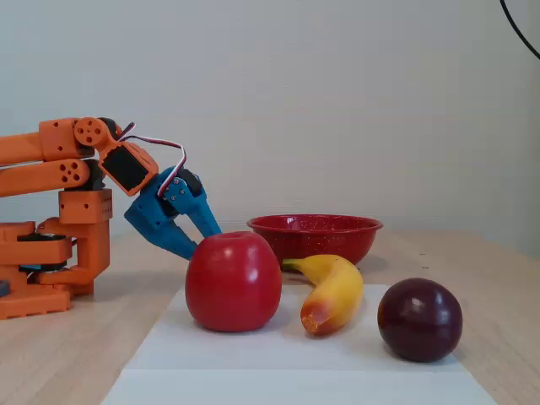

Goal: Grasp the banana and put it in the red bowl

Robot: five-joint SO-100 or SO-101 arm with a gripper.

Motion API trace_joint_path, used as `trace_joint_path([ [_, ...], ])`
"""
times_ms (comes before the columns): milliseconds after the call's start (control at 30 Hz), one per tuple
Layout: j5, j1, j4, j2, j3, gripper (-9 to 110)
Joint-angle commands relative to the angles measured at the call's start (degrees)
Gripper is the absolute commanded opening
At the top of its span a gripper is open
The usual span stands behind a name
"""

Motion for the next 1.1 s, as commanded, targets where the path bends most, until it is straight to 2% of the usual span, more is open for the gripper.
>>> trace_joint_path([
  [0, 0.53, 0.53, 0.00, 0.62, 0.79, 0],
  [867, 2.37, 1.49, -0.62, -0.53, 0.62, 0],
  [1067, 2.99, 1.23, 1.93, -5.36, -4.75, 0],
])
